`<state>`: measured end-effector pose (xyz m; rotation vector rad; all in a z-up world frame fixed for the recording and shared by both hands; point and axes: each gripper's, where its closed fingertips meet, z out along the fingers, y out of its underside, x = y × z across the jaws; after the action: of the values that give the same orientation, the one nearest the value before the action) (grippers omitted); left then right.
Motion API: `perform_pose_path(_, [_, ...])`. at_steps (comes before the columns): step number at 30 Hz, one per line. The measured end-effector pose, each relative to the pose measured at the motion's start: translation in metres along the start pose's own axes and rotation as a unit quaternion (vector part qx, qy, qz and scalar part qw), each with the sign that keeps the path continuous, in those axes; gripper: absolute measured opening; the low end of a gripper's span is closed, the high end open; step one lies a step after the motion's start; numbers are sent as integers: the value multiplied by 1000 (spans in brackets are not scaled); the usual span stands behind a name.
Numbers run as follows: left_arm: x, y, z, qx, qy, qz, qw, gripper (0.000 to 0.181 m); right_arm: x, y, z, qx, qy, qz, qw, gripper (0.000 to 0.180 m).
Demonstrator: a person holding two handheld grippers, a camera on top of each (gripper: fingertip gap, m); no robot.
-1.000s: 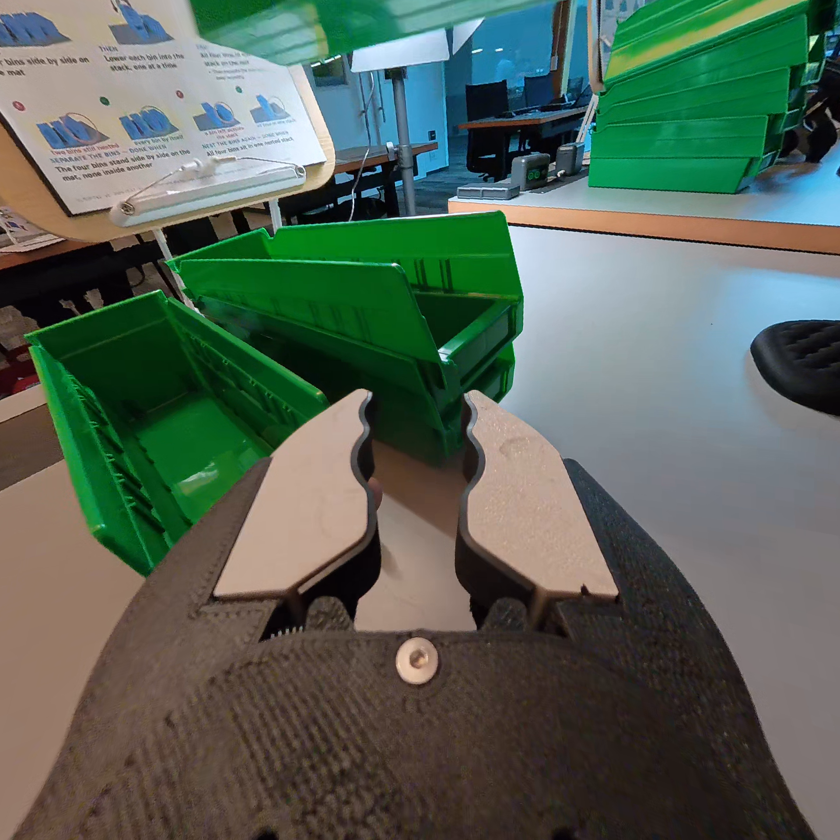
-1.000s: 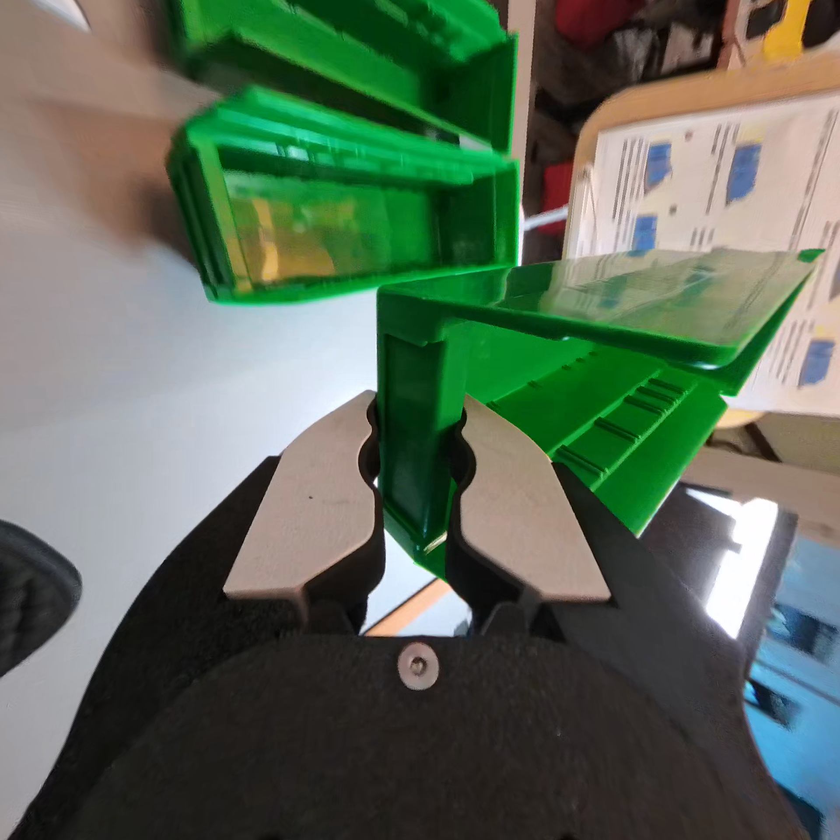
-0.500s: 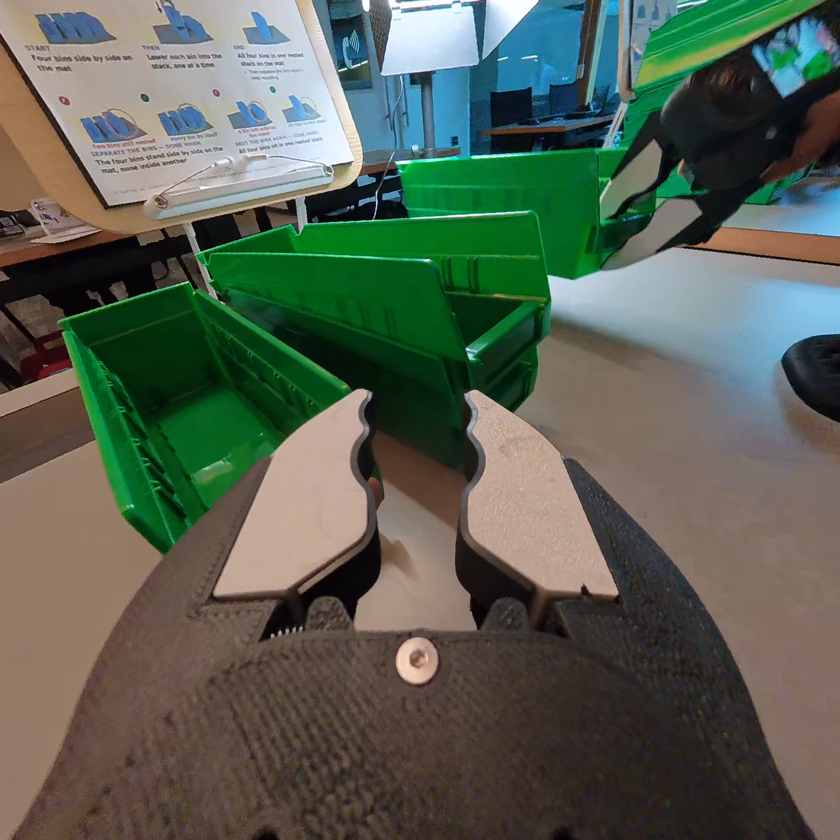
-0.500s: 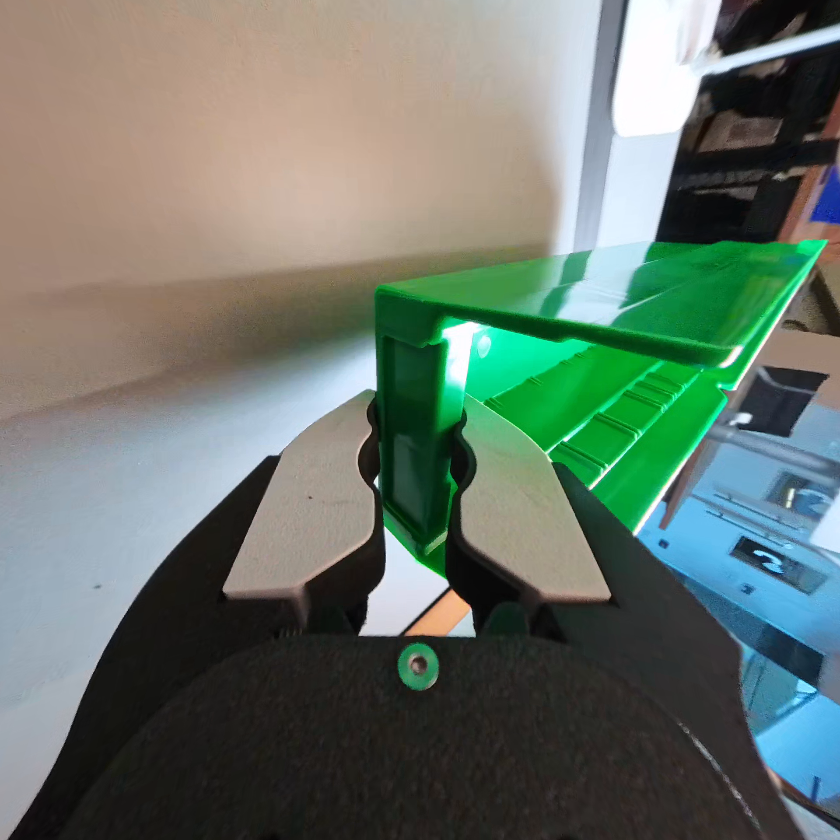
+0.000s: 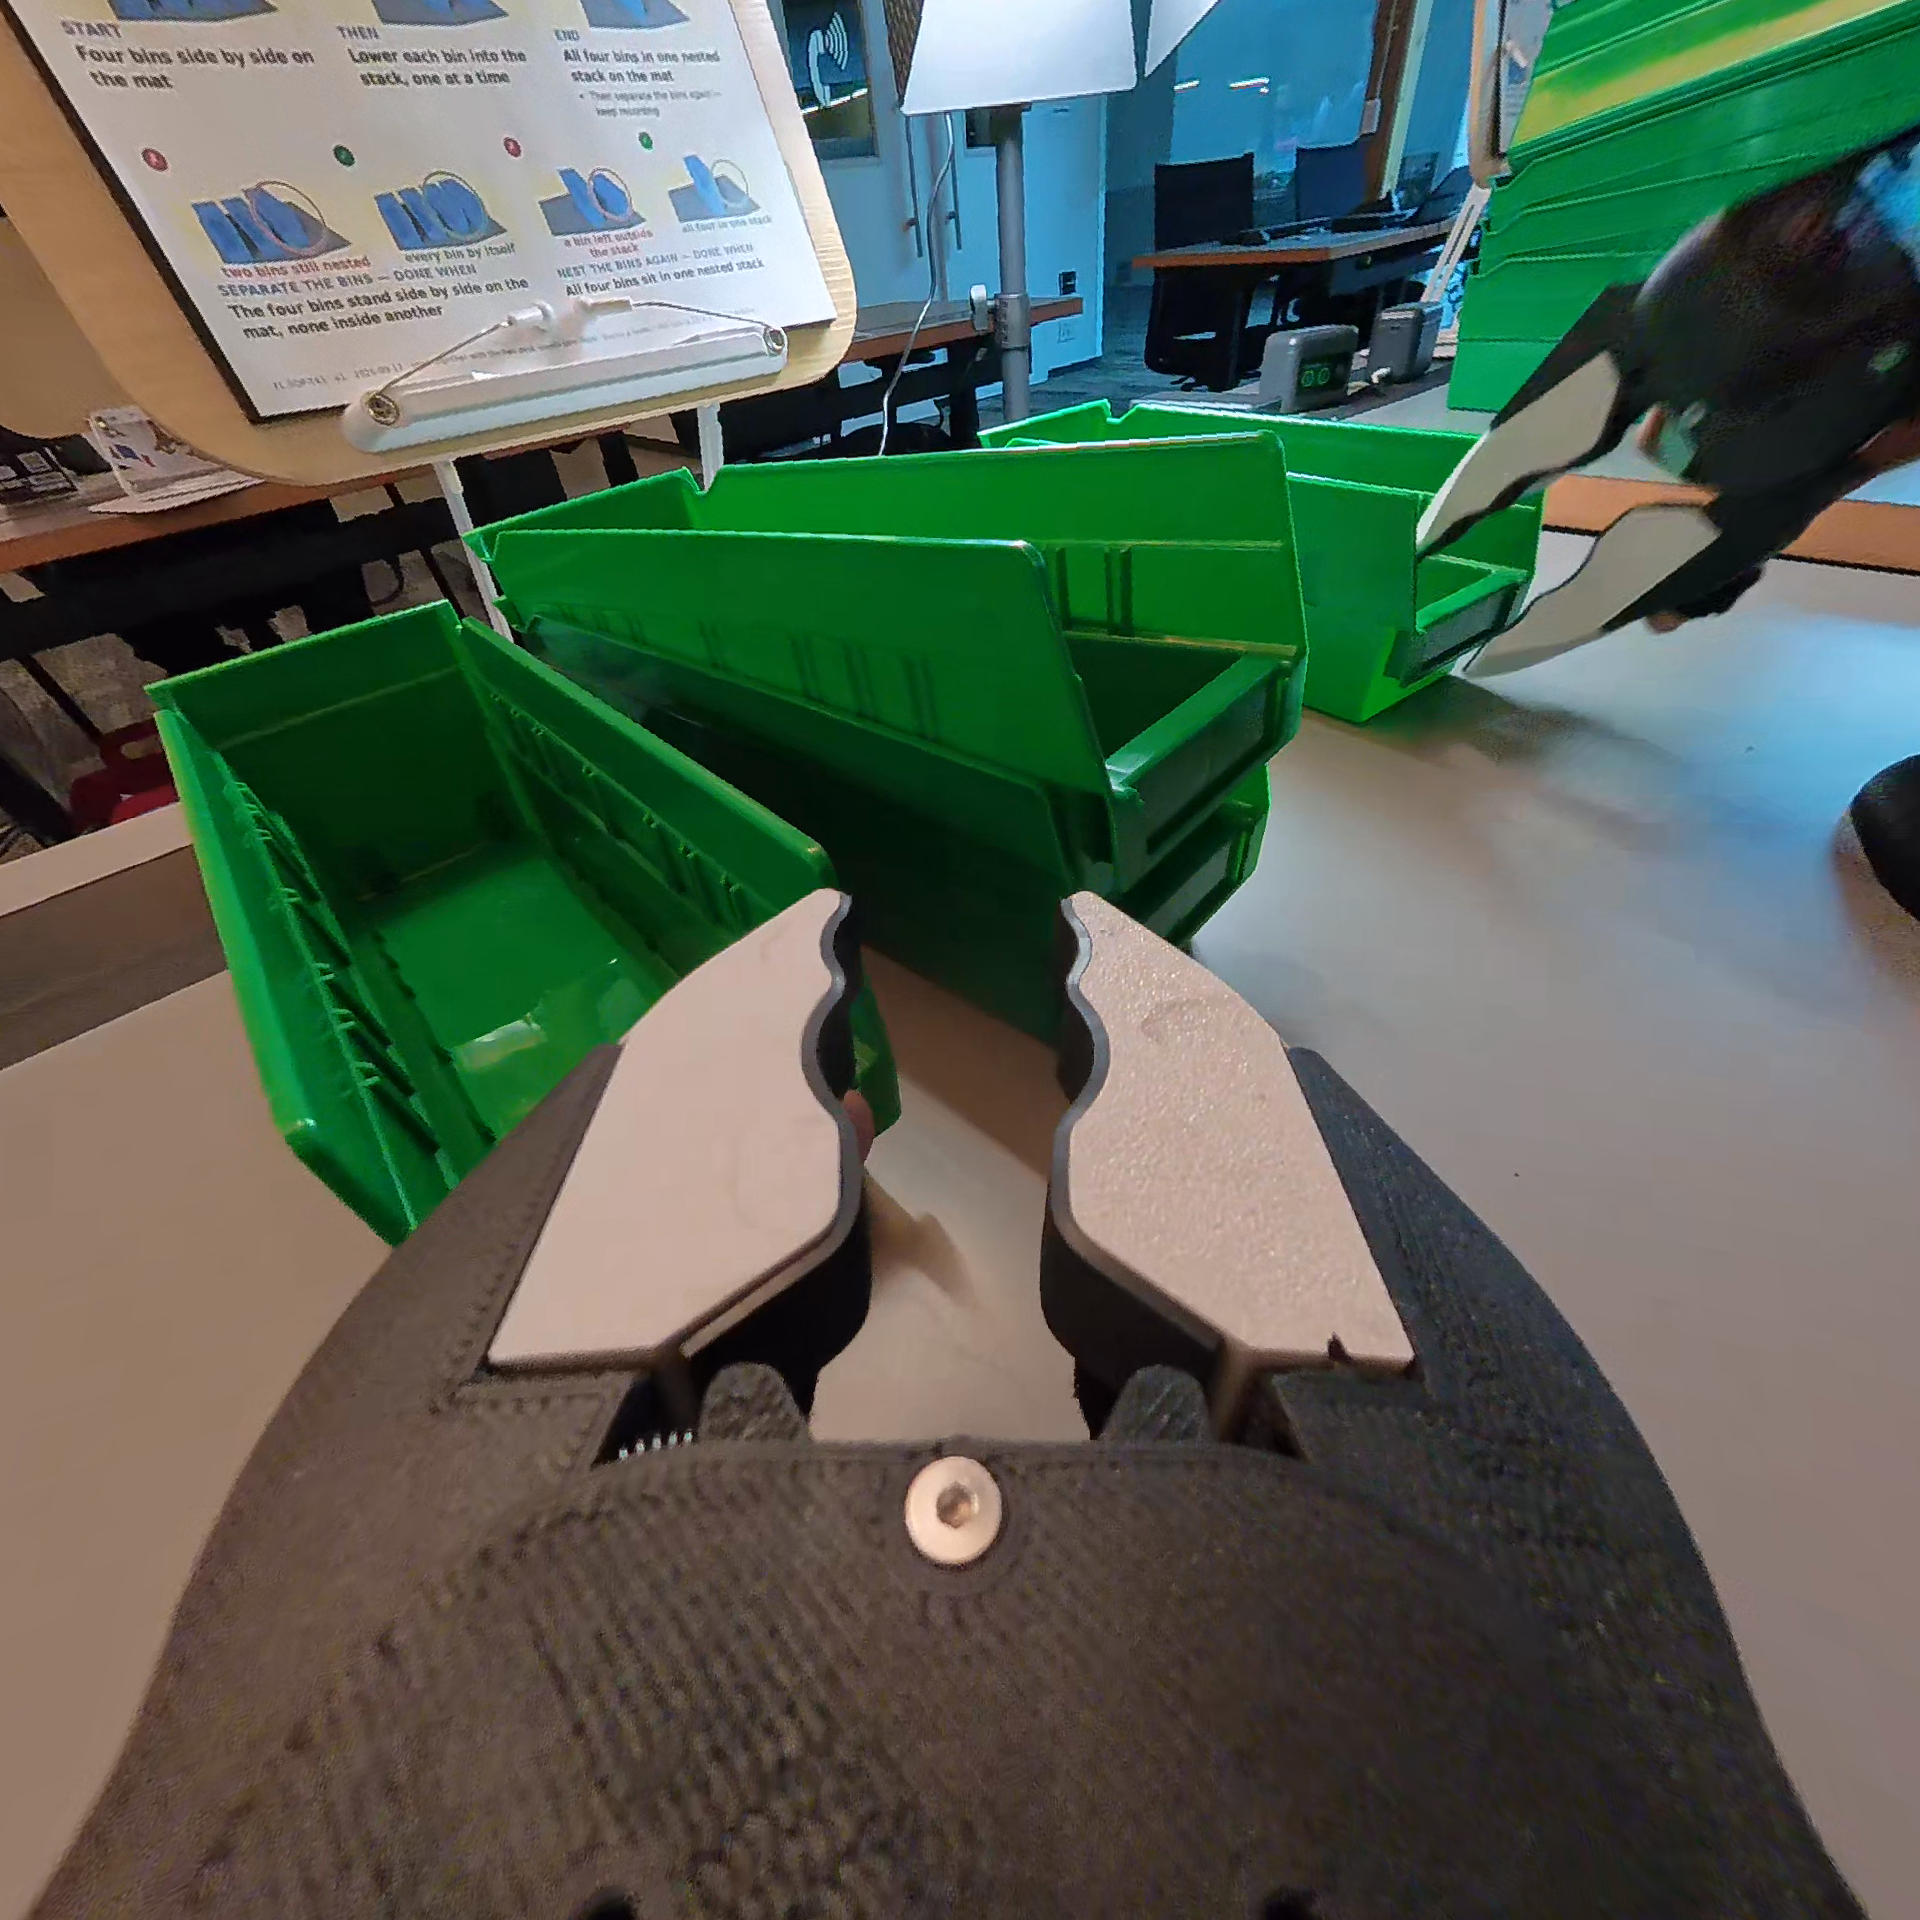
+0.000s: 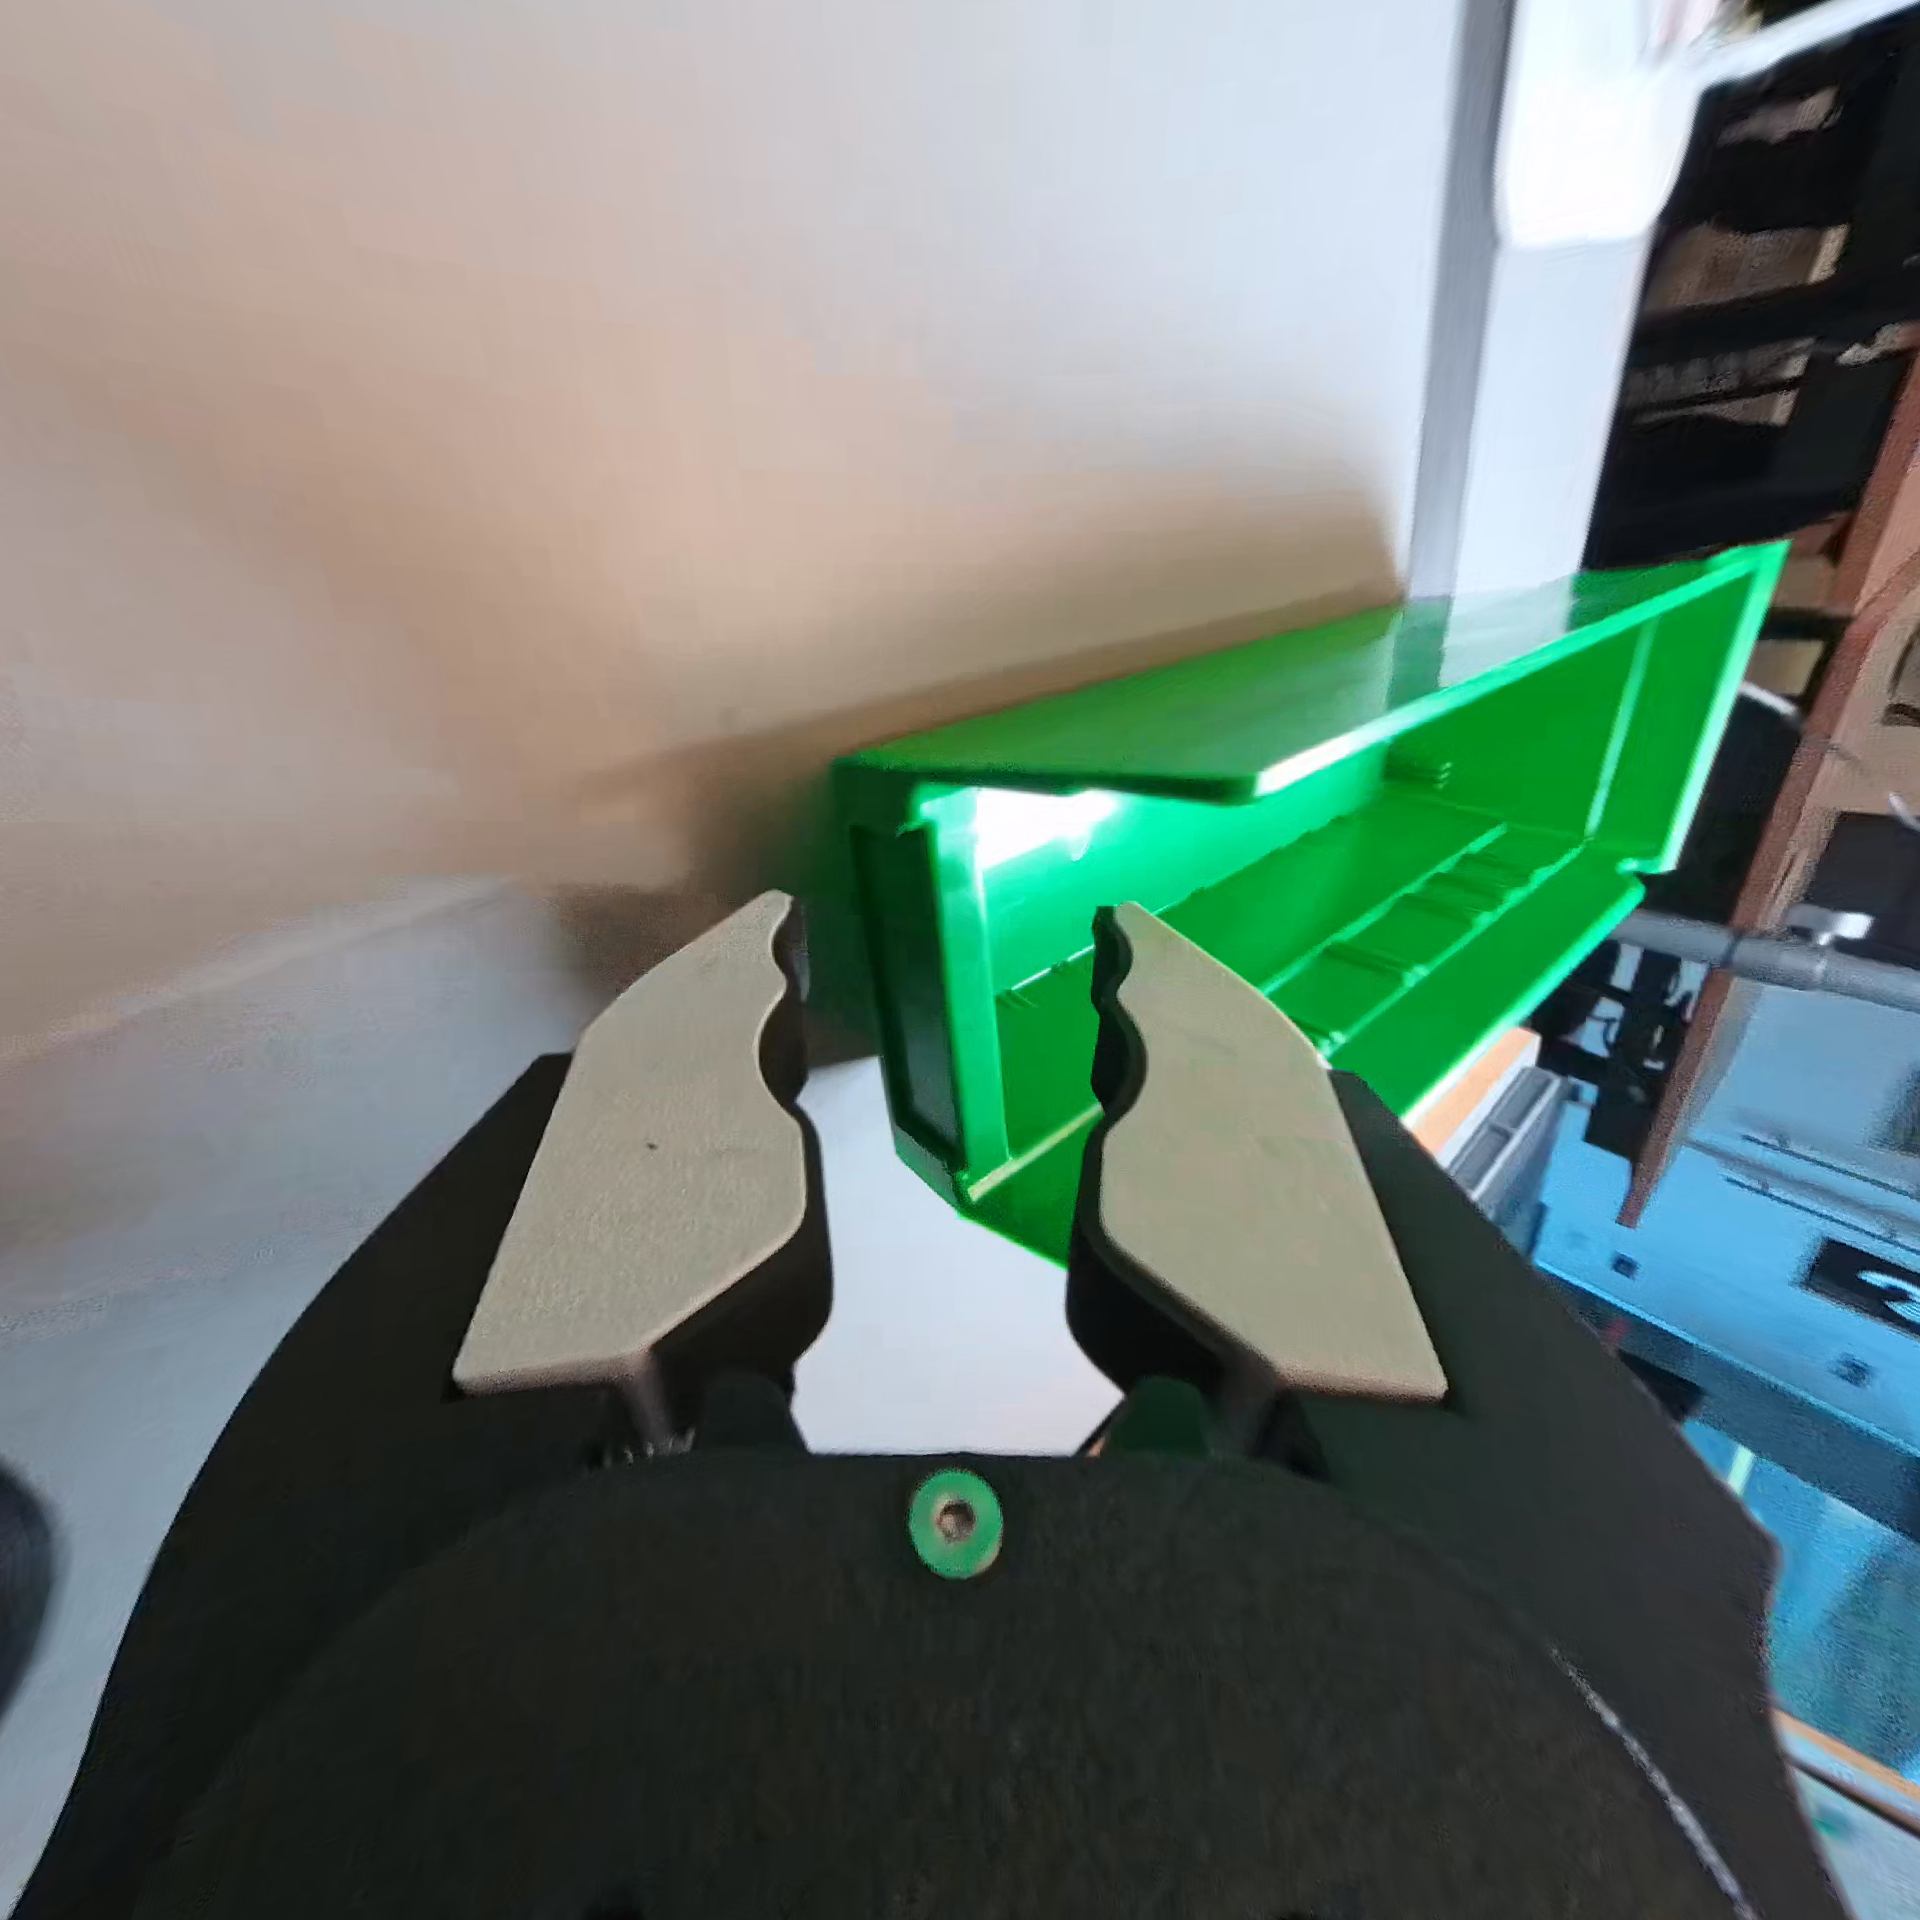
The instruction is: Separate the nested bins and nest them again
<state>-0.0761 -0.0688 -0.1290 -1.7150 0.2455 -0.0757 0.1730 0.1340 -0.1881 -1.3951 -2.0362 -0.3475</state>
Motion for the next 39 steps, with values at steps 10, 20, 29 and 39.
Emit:
perform_pose_path(10, [8, 1, 2, -3, 3, 23, 1000, 37, -24, -178, -119, 237, -77, -35, 968, 54])
perform_pose_path(20, [25, -7, -3, 11, 26, 43, 999, 40, -42, -238, -26, 116, -57, -116, 985, 48])
perform_pose_path(29, [30, -13, -6, 19, 36, 39, 998, 40, -35, -242, -31, 96, -48, -116, 987, 29])
perform_pose_path(39, [28, -11, -5, 16, 34, 37, 999, 40, 45, -232, -94, 121, 46, -75, 989, 29])
